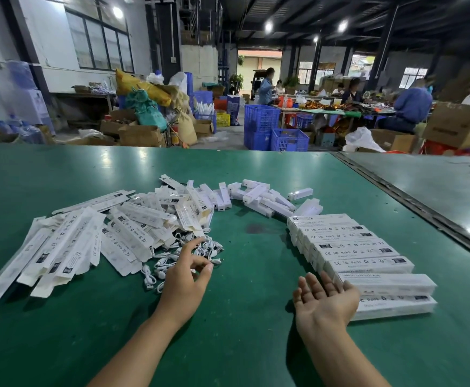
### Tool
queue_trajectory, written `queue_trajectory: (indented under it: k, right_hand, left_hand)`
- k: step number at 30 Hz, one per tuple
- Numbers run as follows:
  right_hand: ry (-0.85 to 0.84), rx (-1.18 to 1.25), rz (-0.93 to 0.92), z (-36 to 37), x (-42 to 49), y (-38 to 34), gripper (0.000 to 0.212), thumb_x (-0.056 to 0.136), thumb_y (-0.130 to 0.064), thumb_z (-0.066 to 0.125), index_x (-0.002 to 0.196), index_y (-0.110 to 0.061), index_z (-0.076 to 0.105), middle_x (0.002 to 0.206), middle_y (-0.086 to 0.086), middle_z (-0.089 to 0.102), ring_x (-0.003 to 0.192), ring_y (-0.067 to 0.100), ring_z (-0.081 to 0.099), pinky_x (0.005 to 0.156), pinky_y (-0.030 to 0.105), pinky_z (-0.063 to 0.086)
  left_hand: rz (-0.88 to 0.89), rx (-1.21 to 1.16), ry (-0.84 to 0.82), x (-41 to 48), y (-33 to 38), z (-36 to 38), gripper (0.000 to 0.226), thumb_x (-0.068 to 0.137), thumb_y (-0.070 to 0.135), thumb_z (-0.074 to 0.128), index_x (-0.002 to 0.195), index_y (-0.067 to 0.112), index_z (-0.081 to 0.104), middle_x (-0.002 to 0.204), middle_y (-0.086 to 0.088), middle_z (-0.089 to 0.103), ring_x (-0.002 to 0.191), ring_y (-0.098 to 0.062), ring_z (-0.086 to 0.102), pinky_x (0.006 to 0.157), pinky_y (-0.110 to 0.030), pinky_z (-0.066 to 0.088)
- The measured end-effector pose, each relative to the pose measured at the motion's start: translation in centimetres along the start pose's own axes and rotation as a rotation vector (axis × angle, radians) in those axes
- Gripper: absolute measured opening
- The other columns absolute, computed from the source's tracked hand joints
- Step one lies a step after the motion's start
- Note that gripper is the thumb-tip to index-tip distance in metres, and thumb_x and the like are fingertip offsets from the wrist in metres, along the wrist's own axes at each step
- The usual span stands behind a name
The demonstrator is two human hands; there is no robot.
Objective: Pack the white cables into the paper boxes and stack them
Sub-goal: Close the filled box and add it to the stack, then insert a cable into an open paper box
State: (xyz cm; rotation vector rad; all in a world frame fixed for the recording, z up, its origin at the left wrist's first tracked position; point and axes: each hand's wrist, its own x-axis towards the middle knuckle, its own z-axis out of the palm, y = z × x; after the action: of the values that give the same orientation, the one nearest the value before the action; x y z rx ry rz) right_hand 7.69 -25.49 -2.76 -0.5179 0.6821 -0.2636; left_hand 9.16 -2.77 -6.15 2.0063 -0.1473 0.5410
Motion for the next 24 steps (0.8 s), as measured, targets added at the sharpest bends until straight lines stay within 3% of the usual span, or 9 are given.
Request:
queue_trajectory:
  k: [5, 9, 14, 19, 22, 24]
  right_hand:
    - [-0.029, 0.060, 0.030, 0.0, 0.2, -0.3, 0.060, 0.094, -0.064, 0.031, 0.093, -0.012, 0.059, 0.089, 0.010, 0.064, 0.070, 0.022, 0.061, 0.060, 0.028, 0.041]
    - [-0.061, 0.131, 0.077, -0.1, 0.3, -0.6, 0.065, 0.093, -0.067, 0.028, 0.093, -0.011, 0.061, 0.091, 0.010, 0.064, 0.066, 0.019, 0.059, 0.057, 0.026, 0.040]
    - [-0.084, 0.149, 0.111, 0.0, 0.7, -1.1, 0.066, 0.095, -0.064, 0.028, 0.090, -0.008, 0.064, 0.088, 0.007, 0.063, 0.059, 0.016, 0.055, 0.055, 0.025, 0.037]
    - [-0.090, 0.150, 0.131, -0.1, 1.1, -1.1, 0.061, 0.096, -0.057, 0.028, 0.086, -0.008, 0.062, 0.081, 0.006, 0.060, 0.052, 0.015, 0.053, 0.052, 0.024, 0.036]
    - [-0.096, 0.150, 0.145, -0.1, 1.4, -1.1, 0.061, 0.096, -0.059, 0.029, 0.085, -0.008, 0.061, 0.078, 0.005, 0.058, 0.051, 0.015, 0.050, 0.052, 0.024, 0.035]
    - [-0.100, 0.159, 0.144, -0.2, 1.5, -1.1, 0.061, 0.096, -0.059, 0.028, 0.084, -0.009, 0.061, 0.078, 0.005, 0.057, 0.049, 0.015, 0.050, 0.053, 0.024, 0.035]
  left_hand:
    - [-0.007, -0.006, -0.013, 0.0, 0.0, -0.1, 0.059, 0.093, 0.008, 0.066, 0.121, 0.051, 0.039, 0.084, 0.016, 0.069, 0.083, -0.002, 0.061, 0.071, -0.004, 0.041]
    - [-0.020, 0.002, -0.026, 0.0, 0.0, -0.2, 0.056, 0.093, 0.008, 0.066, 0.121, 0.049, 0.042, 0.087, 0.024, 0.068, 0.083, -0.001, 0.061, 0.070, -0.005, 0.043]
    - [-0.047, 0.007, -0.022, -0.1, 0.0, -0.2, 0.049, 0.093, 0.009, 0.066, 0.128, 0.036, 0.045, 0.082, 0.014, 0.070, 0.082, 0.002, 0.061, 0.070, -0.004, 0.042]
    - [-0.040, 0.008, 0.005, -0.2, 0.4, -0.2, 0.052, 0.092, 0.007, 0.066, 0.119, 0.047, 0.046, 0.083, 0.012, 0.070, 0.079, 0.001, 0.061, 0.069, -0.005, 0.042]
    - [-0.046, 0.006, 0.017, -0.2, 0.3, -0.3, 0.049, 0.092, 0.008, 0.066, 0.118, 0.046, 0.048, 0.085, 0.019, 0.069, 0.075, -0.007, 0.062, 0.067, -0.013, 0.046]
    - [-0.055, 0.031, 0.047, -0.2, 0.3, -0.3, 0.041, 0.092, 0.008, 0.066, 0.121, 0.035, 0.054, 0.084, 0.018, 0.068, 0.074, -0.010, 0.061, 0.068, -0.020, 0.050]
